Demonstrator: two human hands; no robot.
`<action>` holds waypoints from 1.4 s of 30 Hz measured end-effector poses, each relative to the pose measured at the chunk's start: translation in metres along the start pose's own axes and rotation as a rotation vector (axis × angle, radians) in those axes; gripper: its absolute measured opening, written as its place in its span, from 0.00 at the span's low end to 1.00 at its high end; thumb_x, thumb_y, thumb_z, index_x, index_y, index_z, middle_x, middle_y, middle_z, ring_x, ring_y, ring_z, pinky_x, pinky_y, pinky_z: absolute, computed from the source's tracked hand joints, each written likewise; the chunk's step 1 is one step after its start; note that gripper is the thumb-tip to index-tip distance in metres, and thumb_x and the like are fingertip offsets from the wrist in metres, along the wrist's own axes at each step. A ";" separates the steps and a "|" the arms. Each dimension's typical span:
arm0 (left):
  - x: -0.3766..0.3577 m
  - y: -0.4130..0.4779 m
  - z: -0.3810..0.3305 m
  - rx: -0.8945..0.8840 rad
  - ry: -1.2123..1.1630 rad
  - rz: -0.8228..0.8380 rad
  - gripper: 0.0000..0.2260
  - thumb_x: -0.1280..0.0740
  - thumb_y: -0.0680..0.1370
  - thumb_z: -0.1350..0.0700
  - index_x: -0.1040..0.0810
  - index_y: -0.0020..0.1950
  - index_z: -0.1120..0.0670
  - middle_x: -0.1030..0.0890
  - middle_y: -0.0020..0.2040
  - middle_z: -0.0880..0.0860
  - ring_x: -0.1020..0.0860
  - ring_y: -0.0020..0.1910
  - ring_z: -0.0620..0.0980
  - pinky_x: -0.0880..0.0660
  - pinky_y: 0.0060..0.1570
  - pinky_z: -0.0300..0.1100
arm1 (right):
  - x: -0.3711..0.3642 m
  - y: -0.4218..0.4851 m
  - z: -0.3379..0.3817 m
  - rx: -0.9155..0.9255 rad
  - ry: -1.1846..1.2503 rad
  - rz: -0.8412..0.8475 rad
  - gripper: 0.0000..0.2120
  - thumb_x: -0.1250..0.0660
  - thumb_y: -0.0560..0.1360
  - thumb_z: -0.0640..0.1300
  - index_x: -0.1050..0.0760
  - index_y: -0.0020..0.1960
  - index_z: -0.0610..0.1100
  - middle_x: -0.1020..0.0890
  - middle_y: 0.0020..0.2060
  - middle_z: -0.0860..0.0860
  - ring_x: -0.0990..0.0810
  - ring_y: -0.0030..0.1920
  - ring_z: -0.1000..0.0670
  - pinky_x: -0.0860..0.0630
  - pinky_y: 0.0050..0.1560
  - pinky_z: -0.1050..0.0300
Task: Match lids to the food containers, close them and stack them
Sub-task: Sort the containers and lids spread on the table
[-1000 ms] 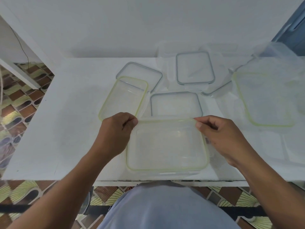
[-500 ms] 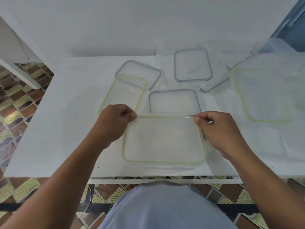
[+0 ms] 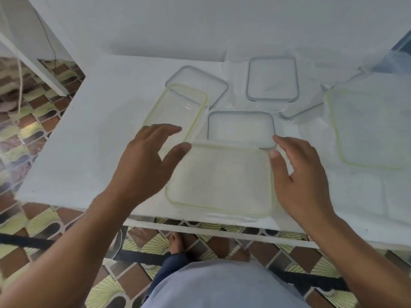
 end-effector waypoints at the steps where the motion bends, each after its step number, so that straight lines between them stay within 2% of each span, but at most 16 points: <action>1: -0.002 -0.013 -0.014 -0.120 0.016 0.078 0.27 0.33 0.80 0.38 0.23 0.71 0.54 0.22 0.67 0.46 0.24 0.65 0.46 0.27 0.58 0.38 | 0.000 -0.007 0.015 0.130 -0.043 0.058 0.24 0.42 0.83 0.59 0.30 0.74 0.48 0.28 0.68 0.56 0.32 0.71 0.54 0.36 0.69 0.59; 2: -0.011 -0.028 -0.024 -0.221 0.054 0.190 0.33 0.35 0.78 0.33 0.27 0.76 0.54 0.26 0.74 0.48 0.29 0.73 0.46 0.29 0.67 0.43 | -0.007 -0.017 0.029 0.254 -0.098 0.173 0.31 0.43 0.81 0.64 0.35 0.77 0.48 0.33 0.74 0.56 0.39 0.75 0.56 0.42 0.73 0.60; 3: -0.024 -0.044 -0.028 -0.305 0.122 0.306 0.39 0.38 0.77 0.29 0.33 0.80 0.53 0.32 0.79 0.49 0.36 0.79 0.47 0.35 0.74 0.47 | -0.021 -0.029 0.035 0.356 -0.183 0.323 0.38 0.45 0.79 0.70 0.42 0.80 0.48 0.41 0.79 0.56 0.47 0.79 0.57 0.50 0.76 0.60; 5: -0.049 -0.067 -0.024 -0.443 0.271 0.435 0.44 0.42 0.77 0.25 0.42 0.83 0.53 0.42 0.83 0.50 0.48 0.83 0.49 0.46 0.80 0.53 | -0.050 -0.051 0.032 0.513 -0.423 0.539 0.48 0.48 0.75 0.77 0.54 0.82 0.47 0.54 0.82 0.53 0.59 0.81 0.54 0.60 0.78 0.55; 8: -0.061 -0.072 -0.018 -0.563 0.307 0.360 0.36 0.41 0.81 0.34 0.38 0.82 0.57 0.40 0.82 0.55 0.45 0.82 0.54 0.41 0.78 0.60 | -0.064 -0.057 0.022 0.596 -0.658 0.503 0.44 0.49 0.78 0.71 0.52 0.82 0.42 0.51 0.82 0.46 0.55 0.81 0.48 0.55 0.78 0.49; 15: -0.058 -0.074 -0.019 -0.590 0.243 0.197 0.30 0.32 0.82 0.42 0.31 0.78 0.58 0.35 0.80 0.56 0.40 0.81 0.55 0.36 0.75 0.61 | -0.064 -0.062 0.026 0.582 -0.640 0.396 0.39 0.47 0.80 0.65 0.51 0.82 0.42 0.51 0.82 0.48 0.54 0.81 0.49 0.52 0.78 0.48; 18: -0.060 -0.075 -0.017 -0.579 0.227 0.185 0.30 0.31 0.82 0.43 0.31 0.78 0.58 0.35 0.80 0.56 0.40 0.81 0.55 0.36 0.75 0.61 | -0.065 -0.063 0.025 0.569 -0.609 0.378 0.39 0.47 0.80 0.64 0.50 0.82 0.42 0.50 0.82 0.48 0.53 0.81 0.48 0.50 0.78 0.45; 21: -0.059 -0.075 -0.017 -0.552 0.198 0.202 0.31 0.31 0.81 0.43 0.32 0.79 0.57 0.35 0.80 0.55 0.41 0.81 0.54 0.38 0.76 0.61 | -0.066 -0.063 0.024 0.571 -0.557 0.392 0.39 0.45 0.81 0.64 0.51 0.82 0.43 0.51 0.82 0.49 0.54 0.81 0.49 0.52 0.78 0.47; 24: -0.057 -0.071 -0.016 -0.513 0.163 0.263 0.33 0.29 0.79 0.41 0.33 0.80 0.55 0.36 0.81 0.52 0.42 0.82 0.52 0.40 0.78 0.59 | -0.065 -0.062 0.022 0.548 -0.492 0.440 0.41 0.47 0.80 0.69 0.53 0.82 0.46 0.54 0.82 0.52 0.57 0.81 0.52 0.55 0.78 0.49; 26: -0.054 -0.070 -0.015 -0.507 0.174 0.325 0.34 0.29 0.78 0.41 0.34 0.80 0.53 0.37 0.81 0.50 0.43 0.82 0.50 0.41 0.78 0.56 | -0.065 -0.062 0.022 0.568 -0.466 0.458 0.40 0.48 0.80 0.69 0.52 0.82 0.46 0.52 0.82 0.52 0.56 0.81 0.51 0.54 0.78 0.48; 28: -0.047 -0.073 -0.018 -0.511 0.197 0.365 0.34 0.30 0.77 0.40 0.34 0.80 0.51 0.37 0.81 0.47 0.43 0.82 0.48 0.40 0.77 0.52 | -0.061 -0.063 0.024 0.625 -0.425 0.464 0.36 0.46 0.81 0.66 0.47 0.82 0.46 0.48 0.82 0.50 0.53 0.81 0.50 0.50 0.78 0.47; 31: -0.036 -0.086 -0.024 -0.509 0.213 0.395 0.33 0.30 0.76 0.37 0.29 0.78 0.49 0.34 0.80 0.44 0.38 0.80 0.47 0.32 0.72 0.49 | -0.050 -0.058 0.024 0.727 -0.314 0.473 0.30 0.40 0.82 0.58 0.40 0.80 0.46 0.41 0.80 0.51 0.46 0.80 0.50 0.43 0.77 0.43; 33: -0.032 -0.097 -0.032 -0.523 0.228 0.415 0.32 0.29 0.75 0.36 0.26 0.76 0.50 0.31 0.78 0.44 0.33 0.77 0.49 0.28 0.68 0.49 | -0.043 -0.052 0.023 0.785 -0.278 0.495 0.28 0.37 0.82 0.54 0.37 0.79 0.47 0.38 0.79 0.52 0.44 0.80 0.51 0.41 0.77 0.43; 36: -0.031 -0.105 -0.050 -0.559 0.229 0.444 0.29 0.27 0.74 0.38 0.21 0.71 0.50 0.27 0.75 0.44 0.27 0.71 0.49 0.27 0.65 0.46 | -0.037 -0.041 0.022 0.830 -0.252 0.507 0.25 0.33 0.81 0.46 0.33 0.77 0.48 0.34 0.77 0.54 0.40 0.79 0.52 0.41 0.77 0.45; 39: -0.038 -0.106 -0.065 -0.616 0.234 0.485 0.26 0.28 0.74 0.38 0.21 0.70 0.46 0.27 0.75 0.41 0.28 0.73 0.50 0.31 0.67 0.51 | -0.029 -0.023 0.020 0.821 -0.260 0.474 0.22 0.35 0.81 0.40 0.29 0.74 0.50 0.29 0.74 0.55 0.37 0.77 0.52 0.41 0.77 0.48; 42: -0.050 -0.097 -0.064 -0.561 0.263 0.495 0.31 0.31 0.75 0.33 0.26 0.75 0.44 0.32 0.78 0.41 0.36 0.79 0.52 0.35 0.71 0.57 | -0.029 -0.008 0.016 0.739 -0.323 0.444 0.30 0.32 0.76 0.29 0.28 0.74 0.51 0.29 0.73 0.55 0.37 0.77 0.52 0.41 0.76 0.52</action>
Point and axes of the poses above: each hand's wrist, its own y-axis towards the middle knuckle, its own x-axis out of the back of the hand, z = x × y, the point moved 9 cm from there along y, towards the middle knuckle
